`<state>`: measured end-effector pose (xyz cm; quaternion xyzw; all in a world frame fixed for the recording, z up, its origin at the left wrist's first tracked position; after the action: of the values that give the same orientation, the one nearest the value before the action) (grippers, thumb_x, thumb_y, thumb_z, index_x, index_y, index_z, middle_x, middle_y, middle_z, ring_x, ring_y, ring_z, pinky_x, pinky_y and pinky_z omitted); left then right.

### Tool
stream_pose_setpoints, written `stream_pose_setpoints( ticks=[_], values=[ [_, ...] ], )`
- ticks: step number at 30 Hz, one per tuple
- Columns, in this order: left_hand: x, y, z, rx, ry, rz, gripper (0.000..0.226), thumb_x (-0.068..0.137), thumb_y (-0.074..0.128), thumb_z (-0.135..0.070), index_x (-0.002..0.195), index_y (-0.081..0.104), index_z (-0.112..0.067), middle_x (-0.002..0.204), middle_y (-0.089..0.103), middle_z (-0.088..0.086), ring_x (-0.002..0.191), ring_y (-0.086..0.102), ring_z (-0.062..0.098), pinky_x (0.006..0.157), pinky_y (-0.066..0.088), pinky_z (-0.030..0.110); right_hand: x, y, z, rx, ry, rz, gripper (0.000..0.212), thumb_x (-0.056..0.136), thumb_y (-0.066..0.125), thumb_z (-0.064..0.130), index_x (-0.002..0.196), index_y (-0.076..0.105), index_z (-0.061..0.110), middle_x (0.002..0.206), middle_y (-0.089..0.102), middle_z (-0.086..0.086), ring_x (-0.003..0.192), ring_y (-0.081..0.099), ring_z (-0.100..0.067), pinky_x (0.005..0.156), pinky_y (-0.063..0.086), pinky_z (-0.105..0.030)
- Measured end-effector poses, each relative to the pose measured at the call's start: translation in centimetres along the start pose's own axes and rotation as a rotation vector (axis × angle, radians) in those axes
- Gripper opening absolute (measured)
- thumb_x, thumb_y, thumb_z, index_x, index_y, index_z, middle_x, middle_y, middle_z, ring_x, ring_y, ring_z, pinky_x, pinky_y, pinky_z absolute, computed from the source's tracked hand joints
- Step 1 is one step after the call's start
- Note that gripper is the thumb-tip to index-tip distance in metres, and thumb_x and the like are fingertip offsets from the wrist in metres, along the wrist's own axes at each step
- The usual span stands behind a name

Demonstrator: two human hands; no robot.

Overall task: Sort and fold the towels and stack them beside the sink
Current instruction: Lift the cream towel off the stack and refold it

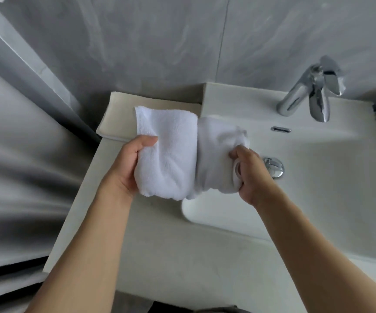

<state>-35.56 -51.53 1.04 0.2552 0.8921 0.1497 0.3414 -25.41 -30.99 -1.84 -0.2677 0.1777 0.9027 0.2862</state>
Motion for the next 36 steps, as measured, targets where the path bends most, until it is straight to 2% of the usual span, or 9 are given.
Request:
stream_pose_setpoints(
  ticks=[4,8,12,16,18,21,26,33,36],
  values=[
    [-0.4,5.6,2.0,0.009,-0.023,0.093,0.033,0.081,0.051,-0.029,0.103,0.071,-0.015,0.096,0.073,0.008,0.084,0.072,0.026,0.067,0.059,0.036,-2.6,-6.1,0.5,0.17,0.089,0.009,0.015,0.082,0.049,0.02,0.087,0.06,0.012,0.075,0.056,-0.009,0.064,0.056,-0.024,0.059,0.044,-0.03],
    [-0.1,11.8,6.2,0.054,-0.068,0.167,0.029,0.081,0.057,-0.025,0.098,0.077,-0.014,0.099,0.073,0.01,0.09,0.072,0.027,0.074,0.06,0.037,-4.8,-13.3,0.3,0.254,0.107,0.13,0.039,0.085,0.048,0.032,0.109,0.068,0.009,0.096,0.068,-0.015,0.08,0.066,-0.031,0.066,0.049,-0.035],
    [-0.1,16.9,10.8,0.082,-0.163,0.182,0.038,0.077,0.061,-0.029,0.11,0.071,-0.012,0.104,0.072,0.011,0.094,0.07,0.029,0.083,0.056,0.039,-7.4,-20.0,-0.1,0.294,0.159,0.145,0.053,0.083,0.056,0.039,0.127,0.062,0.009,0.115,0.066,-0.018,0.099,0.065,-0.035,0.081,0.048,-0.042],
    [-0.9,22.3,13.4,0.06,-0.203,0.258,0.037,0.08,0.053,-0.03,0.107,0.069,-0.011,0.095,0.073,0.01,0.086,0.072,0.027,0.074,0.058,0.034,-9.5,-25.1,0.7,0.387,0.139,0.065,0.034,0.084,0.06,0.034,0.101,0.075,0.009,0.103,0.069,-0.015,0.088,0.068,-0.033,0.081,0.049,-0.041],
    [-0.5,24.9,14.1,0.077,-0.204,0.291,0.038,0.081,0.053,-0.03,0.111,0.068,-0.012,0.101,0.072,0.01,0.091,0.071,0.028,0.079,0.058,0.036,-9.9,-26.7,1.4,0.475,0.064,-0.008,0.031,0.088,0.058,0.032,0.089,0.078,0.009,0.1,0.071,-0.014,0.088,0.07,-0.031,0.083,0.052,-0.04],
    [0.9,28.2,14.9,0.096,-0.212,0.34,0.036,0.087,0.052,-0.028,0.117,0.064,-0.013,0.11,0.069,0.011,0.101,0.068,0.031,0.09,0.054,0.045,-10.1,-28.4,1.3,0.691,-0.052,-0.025,0.04,0.09,0.056,0.034,0.116,0.068,0.006,0.119,0.066,-0.014,0.109,0.065,-0.03,0.098,0.048,-0.04],
    [3.0,32.5,16.5,0.007,-0.195,0.429,0.039,0.092,0.046,-0.026,0.125,0.059,-0.012,0.111,0.068,0.011,0.104,0.067,0.032,0.087,0.056,0.045,-11.5,-33.5,0.6,0.942,-0.252,0.042,0.057,0.091,0.049,0.037,0.141,0.048,0.01,0.139,0.051,-0.016,0.133,0.047,-0.033,0.113,0.032,-0.041],
    [4.4,40.3,20.1,-0.028,-0.169,0.489,0.044,0.085,0.046,-0.025,0.123,0.06,-0.009,0.111,0.068,0.013,0.104,0.067,0.033,0.089,0.055,0.046,-11.4,-40.5,4.1,0.613,-0.599,-0.228,0.063,0.096,0.038,0.06,0.142,0.048,0.018,0.139,0.057,-0.006,0.13,0.052,-0.023,0.109,0.04,-0.042],
    [5.9,44.0,21.1,-0.046,-0.121,0.473,0.044,0.086,0.047,-0.024,0.125,0.059,-0.009,0.116,0.066,0.014,0.111,0.062,0.035,0.099,0.049,0.051,-10.0,-43.6,6.5,0.492,-0.681,-0.273,0.065,0.086,0.062,0.055,0.137,0.05,0.016,0.135,0.06,-0.008,0.126,0.056,-0.024,0.102,0.048,-0.039]
  ],
)
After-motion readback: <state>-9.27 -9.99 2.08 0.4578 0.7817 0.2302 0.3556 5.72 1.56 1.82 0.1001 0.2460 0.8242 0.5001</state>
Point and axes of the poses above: each hand's wrist, its own x-axis towards the middle knuckle, its own y-axis out of the palm, z = x × y, the point moved 2 cm from there along x, towards the middle knuckle
